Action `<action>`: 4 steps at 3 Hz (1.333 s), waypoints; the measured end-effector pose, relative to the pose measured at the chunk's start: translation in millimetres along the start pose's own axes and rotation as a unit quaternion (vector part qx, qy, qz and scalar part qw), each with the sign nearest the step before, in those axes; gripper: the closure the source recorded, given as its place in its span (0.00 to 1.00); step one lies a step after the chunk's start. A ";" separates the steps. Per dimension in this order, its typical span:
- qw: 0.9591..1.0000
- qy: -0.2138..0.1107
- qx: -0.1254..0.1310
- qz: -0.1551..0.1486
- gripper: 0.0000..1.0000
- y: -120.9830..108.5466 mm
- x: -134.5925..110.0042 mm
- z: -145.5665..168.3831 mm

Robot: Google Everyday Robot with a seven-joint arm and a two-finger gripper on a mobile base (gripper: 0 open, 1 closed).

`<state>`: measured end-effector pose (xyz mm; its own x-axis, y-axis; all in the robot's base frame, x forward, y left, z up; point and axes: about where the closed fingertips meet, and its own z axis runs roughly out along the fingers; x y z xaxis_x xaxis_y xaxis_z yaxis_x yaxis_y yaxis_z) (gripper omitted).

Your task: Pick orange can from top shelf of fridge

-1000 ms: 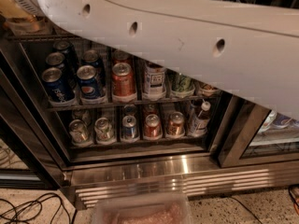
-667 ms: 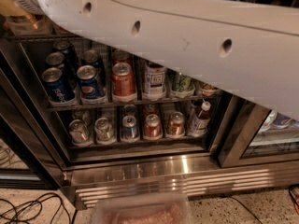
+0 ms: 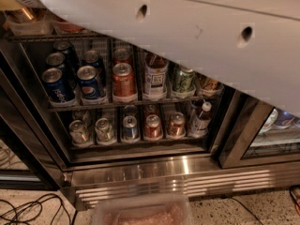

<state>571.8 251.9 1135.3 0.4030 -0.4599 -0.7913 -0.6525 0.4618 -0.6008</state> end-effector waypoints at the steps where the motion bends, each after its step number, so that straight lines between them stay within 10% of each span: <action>1: 1.000 0.009 0.003 -0.005 1.00 -6.0 -3.7 -16.7; 4: 0.999 0.032 0.017 0.001 1.00 -12.6 -3.4 -89.0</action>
Offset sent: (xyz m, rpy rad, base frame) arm -0.0263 -0.0638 0.0199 -0.0692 0.0184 -0.0846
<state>521.6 180.1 1155.7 0.3590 -0.5067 -0.7838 -0.6302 0.4879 -0.6040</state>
